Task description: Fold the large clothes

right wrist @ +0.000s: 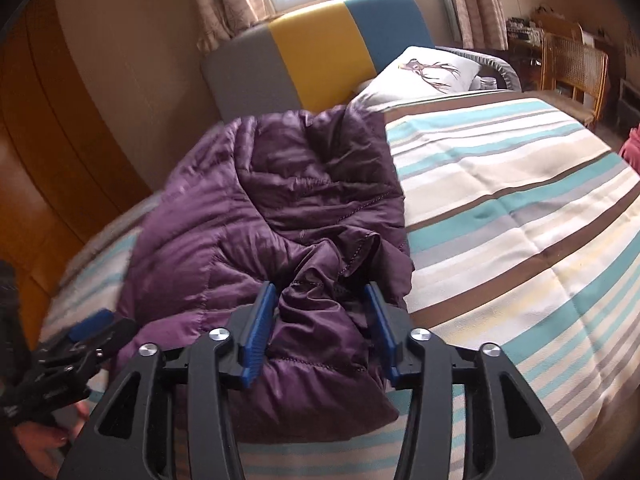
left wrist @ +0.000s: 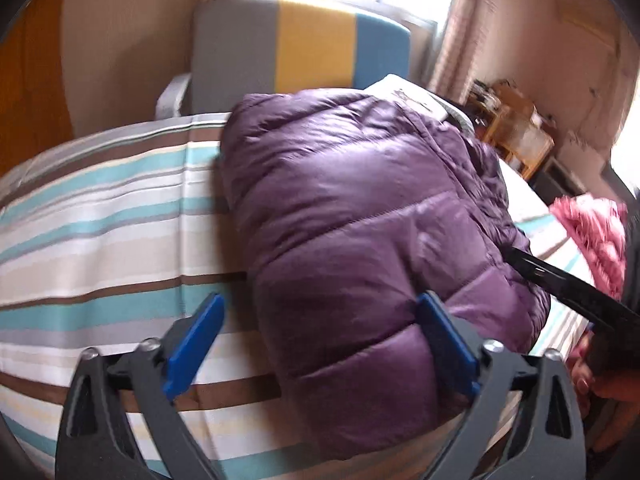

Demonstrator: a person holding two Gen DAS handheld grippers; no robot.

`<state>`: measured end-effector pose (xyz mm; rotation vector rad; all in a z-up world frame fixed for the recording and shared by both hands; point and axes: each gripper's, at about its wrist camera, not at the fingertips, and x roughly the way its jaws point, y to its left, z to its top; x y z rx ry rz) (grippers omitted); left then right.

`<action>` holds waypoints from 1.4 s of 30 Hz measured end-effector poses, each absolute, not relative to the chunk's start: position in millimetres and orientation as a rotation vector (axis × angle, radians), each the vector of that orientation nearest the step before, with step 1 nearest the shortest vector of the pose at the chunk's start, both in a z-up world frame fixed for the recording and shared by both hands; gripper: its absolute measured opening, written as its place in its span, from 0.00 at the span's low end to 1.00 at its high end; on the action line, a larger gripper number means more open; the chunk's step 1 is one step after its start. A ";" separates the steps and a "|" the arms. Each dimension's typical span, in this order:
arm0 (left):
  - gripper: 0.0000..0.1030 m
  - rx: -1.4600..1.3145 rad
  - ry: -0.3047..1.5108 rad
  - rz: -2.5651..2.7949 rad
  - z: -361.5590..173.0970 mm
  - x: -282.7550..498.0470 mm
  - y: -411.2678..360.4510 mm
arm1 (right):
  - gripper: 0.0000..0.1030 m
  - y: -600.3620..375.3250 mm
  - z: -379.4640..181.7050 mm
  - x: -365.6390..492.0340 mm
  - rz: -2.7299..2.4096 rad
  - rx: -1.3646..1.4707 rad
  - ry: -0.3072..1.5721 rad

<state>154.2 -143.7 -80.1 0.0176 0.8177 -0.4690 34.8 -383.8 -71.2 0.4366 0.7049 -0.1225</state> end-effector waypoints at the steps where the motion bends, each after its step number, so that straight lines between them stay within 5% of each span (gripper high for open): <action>1: 0.96 -0.002 0.815 -0.460 -77.6 156.4 -140.7 | 0.56 -390.7 -66.1 30.8 -0.125 0.471 0.680; 23: 0.98 0.014 0.992 -0.524 -98.1 237.0 -149.6 | 0.58 -464.1 -121.8 138.8 -0.007 0.715 0.968; 26: 0.98 -0.038 1.011 -0.551 -103.5 241.2 -146.3 | 0.44 -463.1 -121.6 142.7 0.032 0.720 0.968; 30: 0.98 -0.096 1.040 -0.600 -108.7 241.8 -147.9 | 0.39 -462.2 -123.6 135.3 0.043 0.757 0.942; 42: 0.63 0.005 0.953 -0.612 -92.4 213.5 -174.6 | 0.23 -431.4 -105.3 107.0 0.032 0.626 0.838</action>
